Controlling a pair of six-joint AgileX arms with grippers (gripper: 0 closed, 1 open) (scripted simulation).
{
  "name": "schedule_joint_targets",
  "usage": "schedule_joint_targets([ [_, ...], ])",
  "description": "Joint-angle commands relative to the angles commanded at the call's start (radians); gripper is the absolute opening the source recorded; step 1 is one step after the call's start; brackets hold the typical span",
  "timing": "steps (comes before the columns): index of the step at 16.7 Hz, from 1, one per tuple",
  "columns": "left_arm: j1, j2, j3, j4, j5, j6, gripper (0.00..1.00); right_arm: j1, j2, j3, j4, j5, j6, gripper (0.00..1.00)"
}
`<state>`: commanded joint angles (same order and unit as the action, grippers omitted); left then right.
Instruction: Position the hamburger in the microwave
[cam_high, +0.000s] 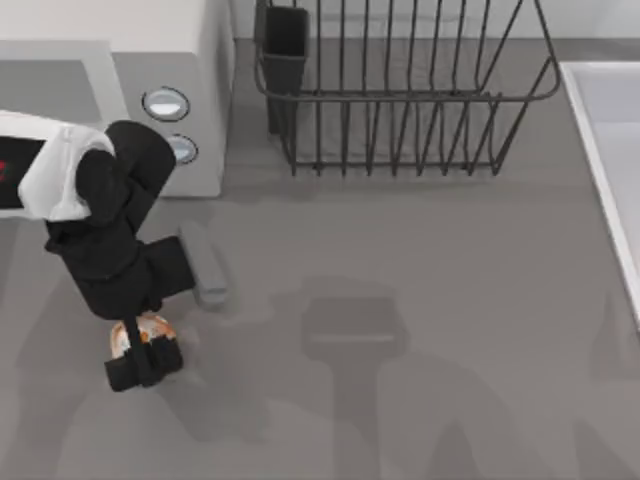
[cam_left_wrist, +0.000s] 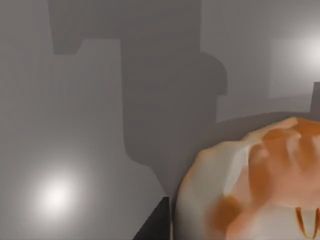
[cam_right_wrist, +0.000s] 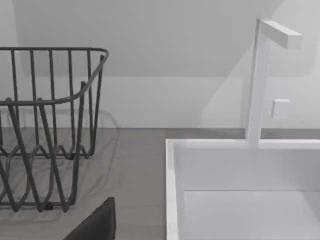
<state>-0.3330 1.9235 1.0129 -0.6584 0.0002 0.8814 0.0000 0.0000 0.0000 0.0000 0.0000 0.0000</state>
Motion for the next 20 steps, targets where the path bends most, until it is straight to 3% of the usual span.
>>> schedule_joint_targets([
  [6, 0.000, 0.000, 0.000, 0.000, 0.000, 0.000, 0.00, 0.000, 0.000, 0.000, 0.000, 0.000, 0.000, 1.00],
  [20, -0.002, -0.209, 0.266, -0.460, 0.020, -0.015, 0.00, 0.000, 0.000, 0.000, 0.000, 0.000, 0.000, 1.00],
])
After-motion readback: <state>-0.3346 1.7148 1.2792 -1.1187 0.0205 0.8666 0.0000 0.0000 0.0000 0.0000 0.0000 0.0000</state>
